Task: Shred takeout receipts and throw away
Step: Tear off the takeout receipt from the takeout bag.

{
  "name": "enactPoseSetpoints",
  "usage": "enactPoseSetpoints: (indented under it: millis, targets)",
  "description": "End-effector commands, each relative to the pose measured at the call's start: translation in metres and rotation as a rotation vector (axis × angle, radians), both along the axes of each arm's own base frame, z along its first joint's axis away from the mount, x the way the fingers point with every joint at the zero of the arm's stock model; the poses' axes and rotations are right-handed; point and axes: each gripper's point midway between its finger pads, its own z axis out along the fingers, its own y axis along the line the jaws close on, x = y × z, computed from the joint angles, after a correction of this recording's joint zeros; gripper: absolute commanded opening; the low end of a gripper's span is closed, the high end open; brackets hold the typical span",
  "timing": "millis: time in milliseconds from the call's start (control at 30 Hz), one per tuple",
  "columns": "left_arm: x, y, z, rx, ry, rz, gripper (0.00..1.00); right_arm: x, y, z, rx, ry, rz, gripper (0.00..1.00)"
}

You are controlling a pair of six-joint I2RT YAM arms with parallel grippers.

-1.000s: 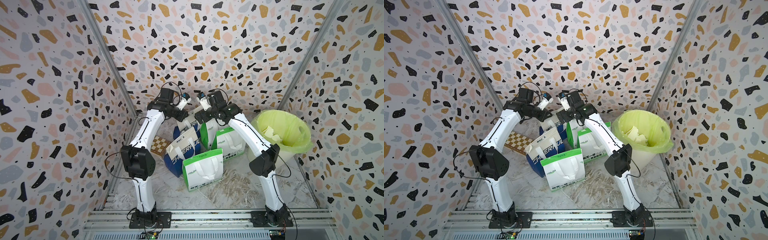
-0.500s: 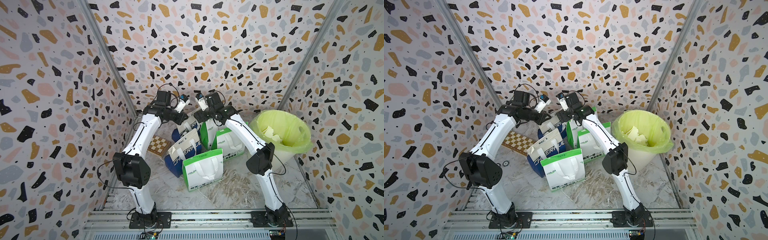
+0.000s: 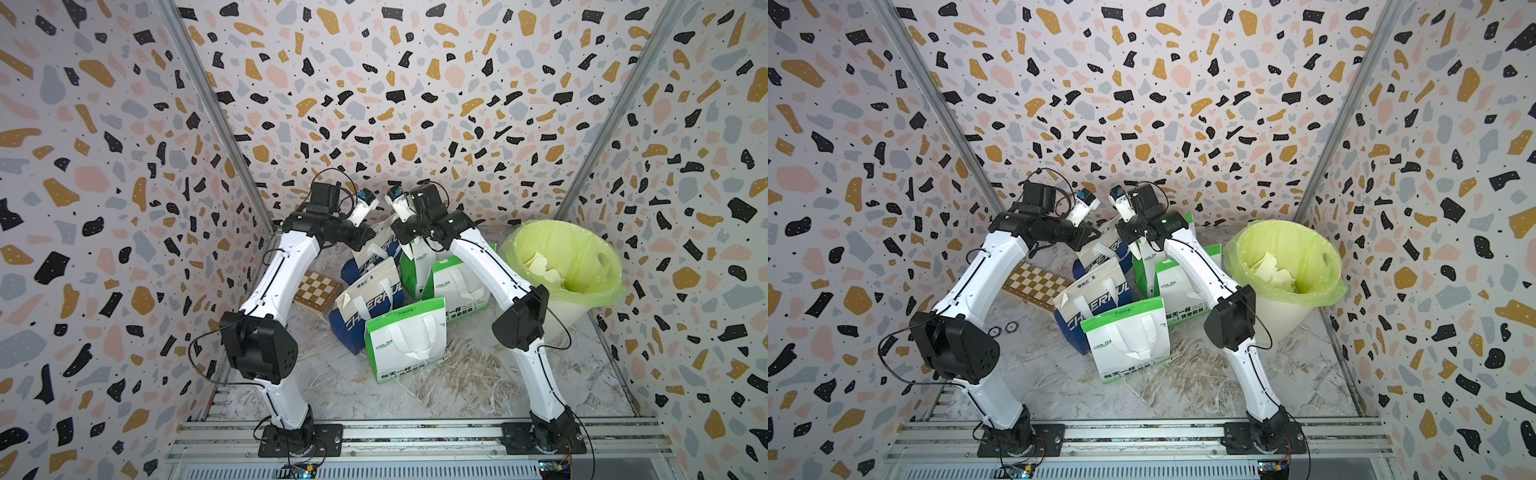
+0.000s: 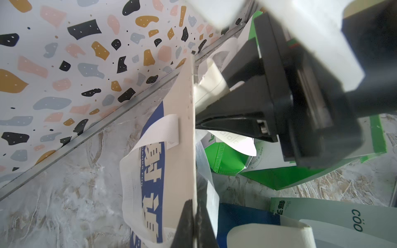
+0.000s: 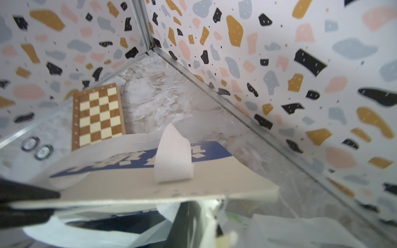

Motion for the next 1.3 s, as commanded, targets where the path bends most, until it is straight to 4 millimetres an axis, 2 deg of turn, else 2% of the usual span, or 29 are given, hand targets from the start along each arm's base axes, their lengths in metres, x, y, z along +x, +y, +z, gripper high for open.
enactPoseSetpoints:
  millis: [0,100,200,400,567,600,667,733,800,833,933,1000,1067,1167,1267]
  targets:
    - [-0.006,-0.003,0.022,-0.019,-0.071,-0.022,0.0,0.0,-0.018,0.048,0.055,-0.08,-0.05,0.1]
    - [-0.002,0.002,0.018,0.001,-0.073,0.008,0.0,0.004,-0.027,0.053,0.048,-0.09,-0.094,0.08]
    - [0.002,0.006,0.011,0.018,-0.06,0.039,0.0,0.013,-0.044,0.058,0.05,-0.096,-0.164,0.0]
    - [0.009,0.008,-0.001,0.021,-0.031,0.069,0.0,0.031,-0.087,0.076,0.119,-0.087,-0.332,0.0]
    - [0.014,0.01,-0.002,0.027,-0.04,0.087,0.0,0.027,-0.104,0.101,0.184,-0.115,-0.365,0.0]
    - [0.016,0.01,0.0,0.027,-0.052,0.095,0.04,0.024,-0.105,0.107,0.196,-0.118,-0.363,0.0]
    - [0.019,0.01,0.008,0.02,-0.077,0.104,0.42,0.015,-0.105,0.12,0.223,-0.124,-0.336,0.0]
    - [0.019,0.011,0.021,0.006,-0.122,0.113,0.68,0.003,-0.107,0.135,0.251,-0.13,-0.318,0.0]
    - [0.016,0.011,0.044,-0.027,-0.204,0.119,0.85,-0.012,-0.108,0.15,0.281,-0.136,-0.276,0.0]
    - [0.013,0.011,0.056,-0.046,-0.246,0.118,0.88,-0.019,-0.109,0.156,0.296,-0.135,-0.266,0.0]
    - [-0.008,0.006,0.096,-0.129,-0.363,0.078,0.91,-0.048,-0.117,0.177,0.353,-0.131,-0.232,0.0]
    - [-0.031,-0.004,0.121,-0.188,-0.403,-0.001,0.91,-0.069,-0.122,0.186,0.394,-0.126,-0.204,0.0]
    - [-0.065,-0.024,0.141,-0.25,-0.418,-0.129,0.9,-0.095,-0.123,0.195,0.445,-0.116,-0.129,0.0]
    - [-0.114,-0.056,0.16,-0.345,-0.404,-0.299,0.88,-0.137,-0.127,0.206,0.515,-0.102,-0.013,0.0]
    - [-0.16,-0.091,0.168,-0.386,-0.401,-0.422,0.87,-0.167,-0.14,0.212,0.584,-0.089,0.022,0.0]
